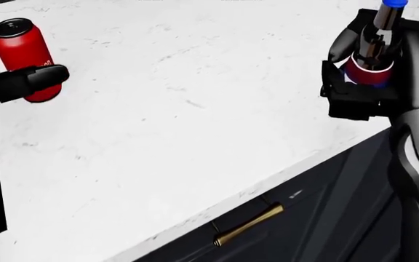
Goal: Move the drinks to the dining counter.
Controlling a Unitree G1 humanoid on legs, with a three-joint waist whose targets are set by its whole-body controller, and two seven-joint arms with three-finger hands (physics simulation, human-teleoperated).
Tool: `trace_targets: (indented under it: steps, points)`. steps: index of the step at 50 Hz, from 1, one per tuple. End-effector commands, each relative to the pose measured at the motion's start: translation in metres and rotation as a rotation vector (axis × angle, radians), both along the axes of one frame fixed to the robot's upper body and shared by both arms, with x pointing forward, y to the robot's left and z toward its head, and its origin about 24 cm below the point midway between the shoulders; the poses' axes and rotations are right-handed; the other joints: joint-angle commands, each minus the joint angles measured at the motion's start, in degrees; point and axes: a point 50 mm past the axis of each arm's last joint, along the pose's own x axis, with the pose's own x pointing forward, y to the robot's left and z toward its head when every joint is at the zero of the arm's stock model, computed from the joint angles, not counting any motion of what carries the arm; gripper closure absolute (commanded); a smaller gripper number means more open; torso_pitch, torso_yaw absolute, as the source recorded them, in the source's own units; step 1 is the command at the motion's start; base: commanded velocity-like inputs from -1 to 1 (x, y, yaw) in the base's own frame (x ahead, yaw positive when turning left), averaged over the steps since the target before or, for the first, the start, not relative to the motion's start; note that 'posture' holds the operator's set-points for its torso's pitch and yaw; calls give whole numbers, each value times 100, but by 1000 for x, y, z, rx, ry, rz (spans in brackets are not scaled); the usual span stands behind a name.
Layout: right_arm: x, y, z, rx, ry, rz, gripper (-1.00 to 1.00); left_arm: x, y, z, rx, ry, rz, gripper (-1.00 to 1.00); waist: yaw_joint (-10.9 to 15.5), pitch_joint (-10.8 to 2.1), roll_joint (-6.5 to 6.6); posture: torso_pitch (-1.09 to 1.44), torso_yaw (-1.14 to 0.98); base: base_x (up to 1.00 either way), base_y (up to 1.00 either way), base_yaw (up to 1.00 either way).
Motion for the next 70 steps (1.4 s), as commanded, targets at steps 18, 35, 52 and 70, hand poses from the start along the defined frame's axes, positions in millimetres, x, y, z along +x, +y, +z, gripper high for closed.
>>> trace_targets:
  steps: [18, 35, 52, 70]
  points:
    - [-5, -1, 22, -11, -119, -7, 100, 21, 10, 5, 13, -39, 39, -100, -20, -203, 22, 0, 0, 0, 0, 0]
    - [-5, -1, 19, -3, -116, -10, 100, 28, 3, -5, 25, 2, 8, 96, -42, -202, 57, 0, 0, 0, 0, 0]
    - [-8, -1, 24, -6, -122, -1, 100, 2, -12, 47, 156, -111, -64, 100, -86, -173, 42, 0, 0, 0, 0, 0]
    - [-23, 0, 39, -17, -157, 24, 100, -92, -71, 106, 259, -297, -292, 100, -99, -266, 236, 0, 0, -29, 0, 0]
